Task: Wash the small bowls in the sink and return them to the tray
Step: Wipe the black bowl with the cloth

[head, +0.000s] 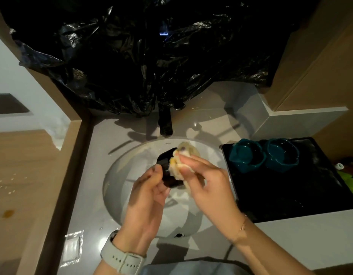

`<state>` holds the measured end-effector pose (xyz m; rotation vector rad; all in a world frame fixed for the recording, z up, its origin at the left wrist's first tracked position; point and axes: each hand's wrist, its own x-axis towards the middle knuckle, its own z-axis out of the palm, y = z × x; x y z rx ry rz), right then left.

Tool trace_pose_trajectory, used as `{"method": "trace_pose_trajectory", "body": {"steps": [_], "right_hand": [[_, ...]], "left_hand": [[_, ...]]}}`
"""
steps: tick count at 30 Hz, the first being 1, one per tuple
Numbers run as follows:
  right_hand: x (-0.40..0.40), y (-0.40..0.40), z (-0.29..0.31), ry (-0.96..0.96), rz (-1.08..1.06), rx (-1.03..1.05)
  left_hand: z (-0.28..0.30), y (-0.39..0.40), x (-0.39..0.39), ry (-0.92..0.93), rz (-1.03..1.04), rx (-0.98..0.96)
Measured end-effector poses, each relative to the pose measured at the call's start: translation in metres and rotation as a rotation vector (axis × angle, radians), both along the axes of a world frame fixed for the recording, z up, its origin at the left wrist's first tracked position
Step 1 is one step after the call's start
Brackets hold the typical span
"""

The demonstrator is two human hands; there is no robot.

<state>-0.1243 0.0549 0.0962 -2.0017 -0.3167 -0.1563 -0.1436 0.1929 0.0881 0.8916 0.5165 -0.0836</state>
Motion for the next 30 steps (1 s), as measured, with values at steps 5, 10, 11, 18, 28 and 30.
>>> {"method": "trace_pose_trajectory", "body": {"steps": [5,10,11,18,28,30], "right_hand": [[-0.022,0.0,-0.01,0.303,0.112,0.073],[0.005,-0.017,-0.004,0.629,-0.056,0.42],[0.011,-0.021,-0.003,0.664,-0.122,0.466],[0.033,-0.026,-0.005,0.767,-0.096,0.203],[0.023,-0.032,-0.021,0.721,-0.11,0.466],[0.02,-0.03,-0.019,0.718,-0.104,0.475]], "left_hand": [[-0.005,0.009,0.004,-0.035,0.053,0.22],[-0.011,0.019,0.011,-0.315,-0.22,0.955],[-0.014,0.022,0.014,-0.412,-0.305,1.124],[-0.041,0.027,0.025,-1.008,-0.553,1.543],[-0.014,0.026,0.014,-0.223,-0.252,0.486],[-0.017,0.025,0.018,-0.068,-0.376,0.293]]}}
